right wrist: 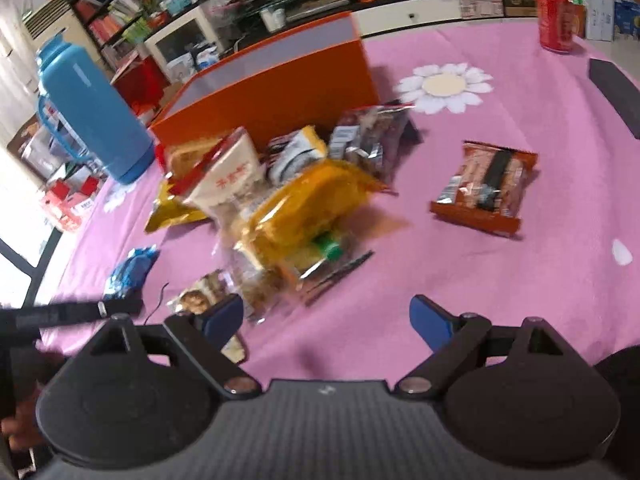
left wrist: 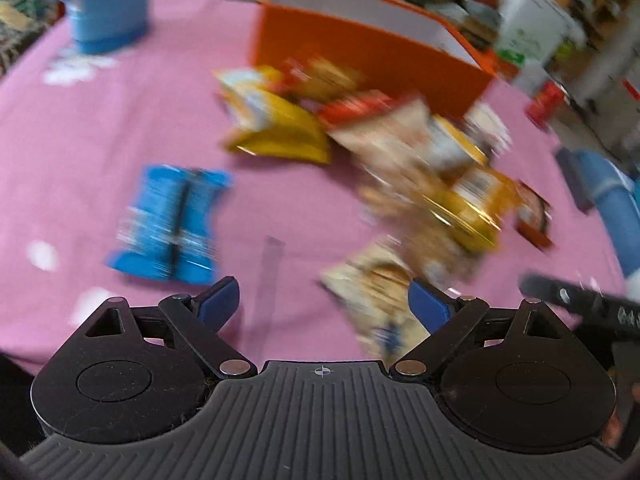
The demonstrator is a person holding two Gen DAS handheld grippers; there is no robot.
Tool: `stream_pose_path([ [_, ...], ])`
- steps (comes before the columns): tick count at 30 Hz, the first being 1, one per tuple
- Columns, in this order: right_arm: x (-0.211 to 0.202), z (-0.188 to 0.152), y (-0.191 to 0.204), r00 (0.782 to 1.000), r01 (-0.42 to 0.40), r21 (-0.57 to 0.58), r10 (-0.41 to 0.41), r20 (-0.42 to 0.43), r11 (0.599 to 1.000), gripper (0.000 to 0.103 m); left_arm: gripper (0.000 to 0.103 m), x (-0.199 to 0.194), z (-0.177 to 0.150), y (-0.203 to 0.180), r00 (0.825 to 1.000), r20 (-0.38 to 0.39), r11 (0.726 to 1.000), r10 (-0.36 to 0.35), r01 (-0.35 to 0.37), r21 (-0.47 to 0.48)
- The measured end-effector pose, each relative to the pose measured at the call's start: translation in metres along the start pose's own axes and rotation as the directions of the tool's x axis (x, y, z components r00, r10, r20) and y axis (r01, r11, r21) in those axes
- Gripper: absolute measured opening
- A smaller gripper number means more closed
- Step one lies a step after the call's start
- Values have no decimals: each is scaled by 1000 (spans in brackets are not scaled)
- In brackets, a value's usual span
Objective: Organize snacks
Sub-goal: 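Move both tools back over the snack pile, then grasp the cookie bag with the left tool while the right tool grasps the brown wafer bar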
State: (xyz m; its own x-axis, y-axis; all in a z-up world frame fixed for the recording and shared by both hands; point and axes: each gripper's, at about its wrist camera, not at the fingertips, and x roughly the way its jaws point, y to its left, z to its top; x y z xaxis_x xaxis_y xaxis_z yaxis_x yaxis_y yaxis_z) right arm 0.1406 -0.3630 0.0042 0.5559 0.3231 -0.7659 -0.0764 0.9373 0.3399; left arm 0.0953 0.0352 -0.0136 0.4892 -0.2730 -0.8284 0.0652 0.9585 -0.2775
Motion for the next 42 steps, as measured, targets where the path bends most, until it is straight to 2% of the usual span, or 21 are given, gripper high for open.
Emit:
stream_pose_path([
  [2, -5, 3, -11, 999, 23, 20, -23, 24, 1000, 91, 75, 17, 0, -16, 999, -46, 999, 29, -29, -12],
  [5, -16, 7, -30, 997, 42, 69, -47, 61, 997, 91, 75, 32, 3, -32, 996, -49, 997, 74, -75, -25],
  [10, -20, 8, -58, 996, 45, 143, -56, 74, 989, 91, 73, 49, 4, -41, 988, -55, 989, 145, -143, 44],
  [11, -19, 8, -62, 996, 43, 153, -55, 75, 987, 91, 71, 50, 2, -41, 988, -51, 988, 147, -144, 62],
  [13, -18, 8, -69, 995, 45, 168, -58, 75, 985, 91, 57, 47, 1, -38, 989, -41, 986, 142, -138, 96],
  [15, -17, 9, -73, 996, 40, 172, -54, 76, 984, 91, 51, 44, 3, -31, 990, -34, 984, 140, -135, 117],
  [17, -15, 12, -76, 995, 42, 169, -56, 81, 985, 91, 51, 40, 6, -20, 987, -22, 979, 161, -157, 130],
  [20, -12, 16, -77, 994, 45, 166, -60, 88, 985, 91, 54, 37, 11, -9, 981, -11, 970, 195, -191, 148],
  [21, -11, 18, -78, 994, 45, 166, -61, 91, 985, 91, 60, 37, 12, -9, 979, -13, 969, 205, -201, 145],
  [22, -10, 20, -78, 994, 47, 164, -63, 93, 985, 91, 73, 35, 12, -8, 979, -23, 972, 204, -199, 128],
  [23, -8, 23, -78, 993, 48, 161, -64, 97, 986, 91, 76, 32, 11, -9, 982, -28, 978, 187, -183, 103],
  [25, -3, 28, -79, 993, 54, 154, -70, 99, 987, 91, 77, 30, 7, -14, 986, -20, 983, 167, -165, 74],
  [26, 1, 31, -80, 993, 60, 152, -75, 95, 987, 91, 76, 32, 5, -18, 982, -24, 980, 189, -187, 65],
  [28, 9, 35, -81, 993, 66, 154, -80, 85, 986, 91, 60, 40, 2, -23, 973, -35, 972, 230, -228, 52],
  [29, 11, 36, -82, 993, 66, 153, -79, 84, 986, 91, 60, 44, 0, -26, 968, -31, 967, 250, -248, 56],
  [30, 13, 37, -83, 993, 68, 152, -81, 81, 986, 91, 54, 47, 0, -32, 962, -16, 960, 271, -269, 75],
  [33, 16, 39, -85, 993, 78, 151, -90, 75, 985, 91, 28, 50, 6, -40, 969, 7, 960, 245, -244, 139],
  [34, 17, 40, -86, 993, 80, 152, -92, 74, 985, 91, 27, 52, 9, -41, 972, 6, 958, 237, -234, 166],
  [38, 21, 49, -93, 991, 88, 167, -104, 86, 982, 91, 35, 58, 22, -41, 972, 15, 930, 234, -228, 290],
  [41, 34, 60, -92, 988, 120, 150, -133, 79, 981, 91, 39, 57, 22, -39, 971, 9, 927, 237, -229, 295],
  [42, 39, 63, -91, 986, 139, 141, -151, 74, 980, 91, 46, 56, 20, -39, 971, 10, 928, 238, -230, 295],
])
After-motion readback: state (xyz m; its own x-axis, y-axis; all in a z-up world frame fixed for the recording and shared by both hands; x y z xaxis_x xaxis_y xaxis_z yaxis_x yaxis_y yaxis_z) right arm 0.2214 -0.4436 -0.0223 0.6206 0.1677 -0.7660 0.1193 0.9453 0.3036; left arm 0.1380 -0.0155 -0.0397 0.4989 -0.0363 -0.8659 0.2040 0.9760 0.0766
